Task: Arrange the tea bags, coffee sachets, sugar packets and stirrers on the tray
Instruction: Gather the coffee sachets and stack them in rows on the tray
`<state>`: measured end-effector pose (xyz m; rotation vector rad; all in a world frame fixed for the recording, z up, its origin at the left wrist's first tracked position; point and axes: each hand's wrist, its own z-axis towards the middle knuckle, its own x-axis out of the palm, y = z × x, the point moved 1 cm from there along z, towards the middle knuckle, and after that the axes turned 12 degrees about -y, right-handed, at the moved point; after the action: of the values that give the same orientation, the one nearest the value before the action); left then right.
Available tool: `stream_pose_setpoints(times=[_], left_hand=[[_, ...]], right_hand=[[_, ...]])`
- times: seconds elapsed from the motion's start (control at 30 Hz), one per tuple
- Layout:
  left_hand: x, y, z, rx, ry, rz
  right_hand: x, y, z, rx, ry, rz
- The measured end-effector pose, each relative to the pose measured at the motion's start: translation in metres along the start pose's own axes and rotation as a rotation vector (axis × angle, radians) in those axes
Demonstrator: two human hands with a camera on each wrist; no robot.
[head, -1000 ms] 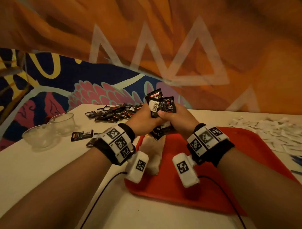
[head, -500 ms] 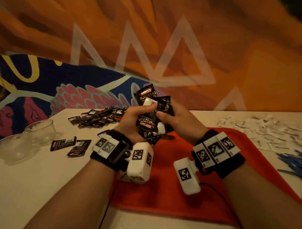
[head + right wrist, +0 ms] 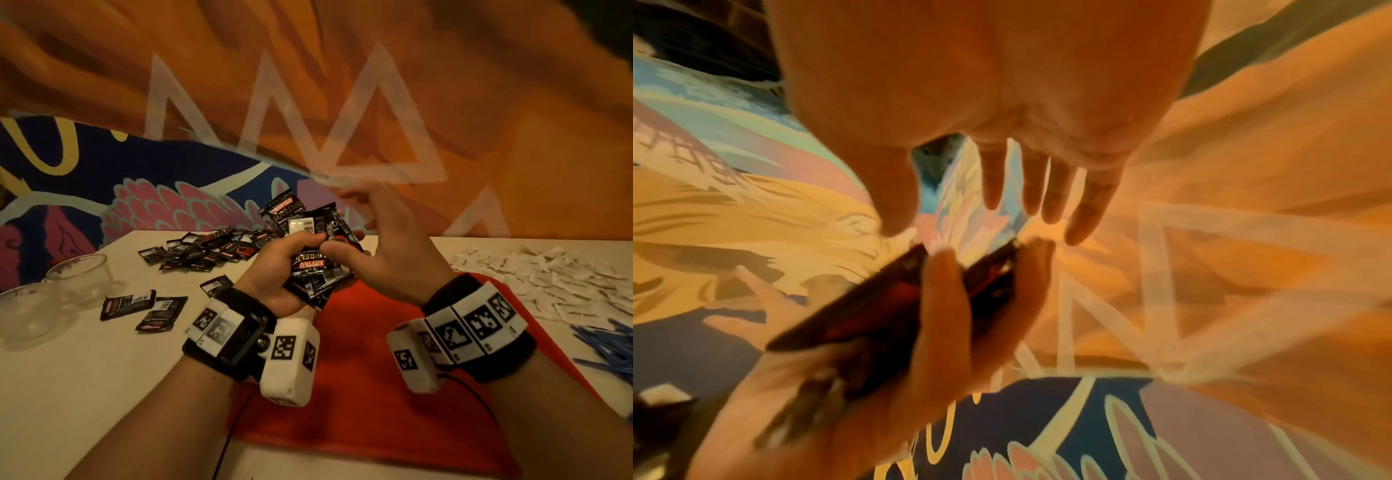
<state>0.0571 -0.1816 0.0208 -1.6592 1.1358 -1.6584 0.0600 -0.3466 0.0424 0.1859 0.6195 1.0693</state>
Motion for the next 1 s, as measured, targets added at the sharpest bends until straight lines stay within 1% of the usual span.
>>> stream_pose_setpoints(times=[0.07, 0.13, 0.2, 0.27, 0.37, 0.47, 0.53, 0.67, 0.77, 0.87, 0.9, 1.0], left_hand=[[-0.001, 0.003, -0.001, 0.029, -0.016, -0.012], [-0.002, 0.007, -0.001, 0.057, -0.052, -0.011], [-0.001, 0.011, -0.001, 0.041, -0.038, -0.009], [0.000, 0.014, -0.005, 0.005, -0.001, -0.041], [-0.005, 0.016, -0.006, -0.021, 0.048, -0.154], [-0.009, 0.017, -0.004, -0.056, 0.039, -0.217], [-0.010, 0.017, -0.002, -0.074, 0.022, -0.174], [-0.004, 0.018, -0.002, -0.068, -0.006, -0.078], [-0.001, 0.021, -0.005, -0.100, 0.022, 0.051], [-0.001, 0.024, -0.007, -0.149, 0.053, 0.139], [-0.003, 0.025, -0.005, -0.154, 0.048, 0.142], [-0.006, 0.025, -0.003, -0.151, 0.065, 0.123]], right_hand=[[-0.001, 0.009, 0.000, -0.080, 0.094, -0.036], [0.004, 0.015, -0.003, -0.139, 0.231, -0.113], [0.012, 0.013, -0.007, -0.114, 0.333, -0.145], [0.018, 0.007, -0.010, -0.083, 0.335, -0.127], [0.020, 0.001, -0.012, -0.064, 0.281, -0.104], [0.023, 0.000, -0.013, -0.065, 0.257, -0.087], [0.022, 0.002, -0.013, -0.067, 0.279, -0.088], [0.016, 0.009, -0.013, -0.047, 0.431, -0.165], [0.014, 0.013, -0.014, -0.109, 0.483, -0.265], [0.014, 0.015, -0.014, -0.096, 0.552, -0.293], [0.013, 0.016, -0.015, -0.092, 0.560, -0.295], [0.013, 0.014, -0.016, -0.087, 0.514, -0.306]])
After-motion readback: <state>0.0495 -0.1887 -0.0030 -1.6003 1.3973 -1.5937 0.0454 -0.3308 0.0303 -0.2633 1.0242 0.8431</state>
